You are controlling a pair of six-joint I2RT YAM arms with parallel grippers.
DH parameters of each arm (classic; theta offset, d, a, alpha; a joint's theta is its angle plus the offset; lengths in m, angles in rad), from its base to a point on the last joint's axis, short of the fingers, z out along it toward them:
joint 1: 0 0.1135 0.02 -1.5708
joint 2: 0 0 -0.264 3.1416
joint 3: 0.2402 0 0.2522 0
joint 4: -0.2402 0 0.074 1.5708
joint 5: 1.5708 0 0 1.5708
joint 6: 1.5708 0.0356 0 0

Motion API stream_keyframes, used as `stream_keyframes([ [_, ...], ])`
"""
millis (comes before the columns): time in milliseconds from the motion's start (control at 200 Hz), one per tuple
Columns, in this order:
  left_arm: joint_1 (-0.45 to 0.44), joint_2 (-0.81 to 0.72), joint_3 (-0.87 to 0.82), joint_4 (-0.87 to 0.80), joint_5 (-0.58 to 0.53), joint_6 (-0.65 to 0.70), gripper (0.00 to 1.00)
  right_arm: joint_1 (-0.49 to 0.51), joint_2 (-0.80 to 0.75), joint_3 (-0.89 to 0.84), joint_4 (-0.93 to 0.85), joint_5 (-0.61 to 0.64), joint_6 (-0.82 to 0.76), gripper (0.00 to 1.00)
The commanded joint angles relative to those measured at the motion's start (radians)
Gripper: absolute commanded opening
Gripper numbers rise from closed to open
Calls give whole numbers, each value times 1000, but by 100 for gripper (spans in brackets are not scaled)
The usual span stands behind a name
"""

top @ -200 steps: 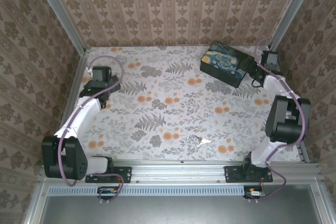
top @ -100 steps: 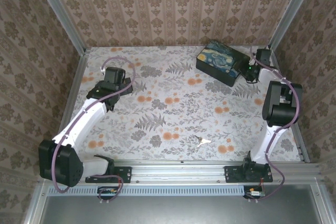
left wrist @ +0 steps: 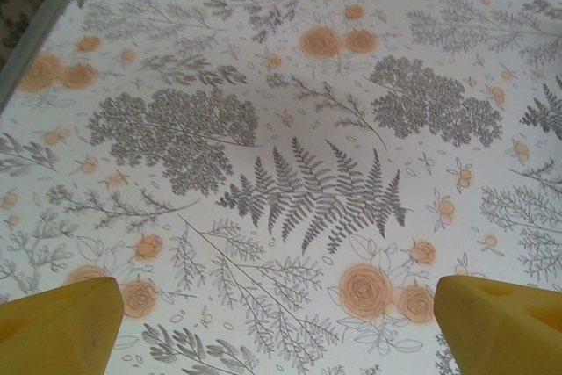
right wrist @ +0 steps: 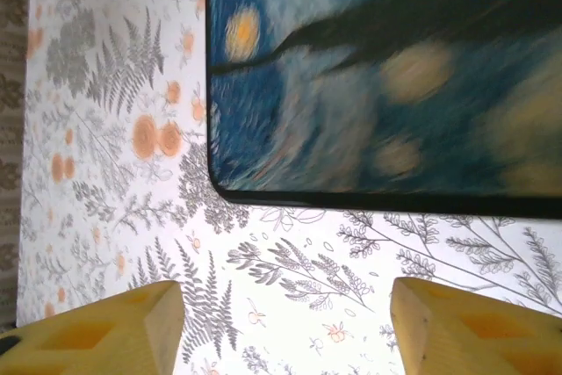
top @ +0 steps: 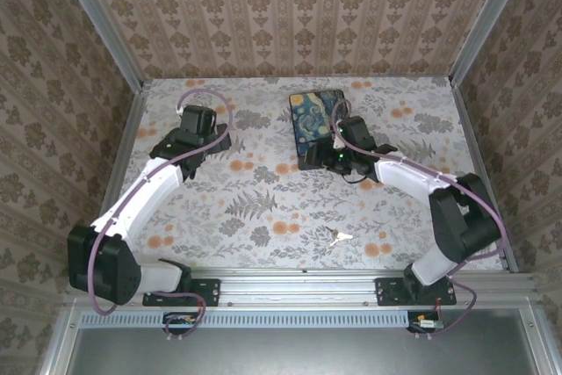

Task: Unlock a padlock with a key

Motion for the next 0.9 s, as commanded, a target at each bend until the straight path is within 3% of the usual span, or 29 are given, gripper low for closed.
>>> stream_keyframes([
  [0, -8, 9, 33, -27, 39, -24, 100, -112, -84, 74, -141, 139, -80, 71],
  [200, -19, 10, 28, -31, 62, -27, 100, -218, 22, 183, -177, 121, -262, 76],
  [400, -33, 5, 30, -65, 75, -30, 98, -226, 255, 325, -172, 11, -255, 66],
  [565, -38, -16, 25, -77, 73, -29, 97, -198, 320, 343, -160, 10, -236, 64],
  [690, -38, -21, 18, -75, 64, -38, 98, -162, 290, 262, -93, -19, -198, 58],
  [895, -37, -16, 6, -53, 74, -58, 97, -17, 209, 98, 22, 27, -73, 51],
])
